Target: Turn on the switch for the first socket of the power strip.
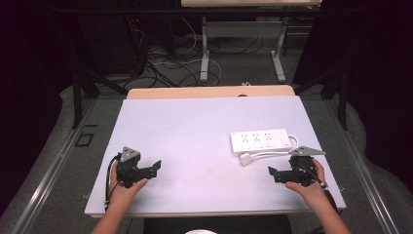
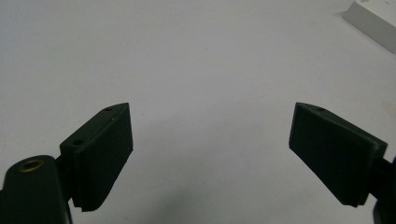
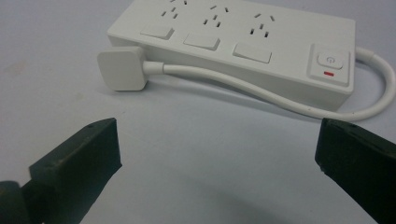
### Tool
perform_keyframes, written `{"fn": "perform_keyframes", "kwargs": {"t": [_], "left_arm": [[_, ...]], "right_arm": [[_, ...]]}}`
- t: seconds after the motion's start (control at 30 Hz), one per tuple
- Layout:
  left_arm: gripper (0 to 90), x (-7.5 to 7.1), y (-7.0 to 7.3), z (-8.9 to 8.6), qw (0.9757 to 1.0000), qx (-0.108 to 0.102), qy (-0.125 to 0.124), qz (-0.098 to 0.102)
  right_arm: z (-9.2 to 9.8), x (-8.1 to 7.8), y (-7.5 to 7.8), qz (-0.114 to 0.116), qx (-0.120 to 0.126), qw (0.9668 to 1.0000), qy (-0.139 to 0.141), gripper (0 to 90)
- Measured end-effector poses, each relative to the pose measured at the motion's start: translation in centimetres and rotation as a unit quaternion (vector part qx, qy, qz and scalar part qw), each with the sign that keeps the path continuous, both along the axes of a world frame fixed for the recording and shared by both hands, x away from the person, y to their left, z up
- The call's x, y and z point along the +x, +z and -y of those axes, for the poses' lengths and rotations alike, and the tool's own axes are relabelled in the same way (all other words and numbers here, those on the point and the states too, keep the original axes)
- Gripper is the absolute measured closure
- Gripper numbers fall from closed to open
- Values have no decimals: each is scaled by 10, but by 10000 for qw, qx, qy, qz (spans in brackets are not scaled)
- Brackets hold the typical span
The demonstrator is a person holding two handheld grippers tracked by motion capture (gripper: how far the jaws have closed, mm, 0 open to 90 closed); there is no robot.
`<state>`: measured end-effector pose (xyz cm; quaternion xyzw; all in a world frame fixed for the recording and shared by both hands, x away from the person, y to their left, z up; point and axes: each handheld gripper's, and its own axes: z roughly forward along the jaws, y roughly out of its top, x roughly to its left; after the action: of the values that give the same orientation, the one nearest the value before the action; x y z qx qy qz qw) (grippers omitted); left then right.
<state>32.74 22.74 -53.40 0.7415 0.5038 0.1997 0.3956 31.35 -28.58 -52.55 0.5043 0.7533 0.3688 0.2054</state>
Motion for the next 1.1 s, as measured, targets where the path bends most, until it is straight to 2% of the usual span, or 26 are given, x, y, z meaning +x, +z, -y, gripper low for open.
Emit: {"fn": "perform_keyframes", "kwargs": {"t": [0.23, 0.4, 0.6, 0.73, 0.83, 1.1], "left_arm": [[134, 0, 0, 0, 10000, 8, -6, -16], [132, 0, 0, 1, 10000, 1, -8, -18], [129, 0, -1, 1, 10000, 27, -39, -33], [128, 0, -1, 2, 10000, 38, -52, -32], [127, 0, -1, 2, 10000, 26, -28, 21], [127, 1, -1, 2, 10000, 38, -47, -10]], "right_arm": [[-4, -1, -9, 55, -115, 9999, 67, 0], [-4, 0, -16, -24, -66, 9999, 84, 0], [-8, 0, -22, -60, -116, 9998, 115, 0], [-11, 1, -27, -60, -209, 9995, 239, 0], [-13, 1, -29, -90, -249, 9993, 273, 0], [-14, 1, -30, -107, -241, 9992, 286, 0]]}}
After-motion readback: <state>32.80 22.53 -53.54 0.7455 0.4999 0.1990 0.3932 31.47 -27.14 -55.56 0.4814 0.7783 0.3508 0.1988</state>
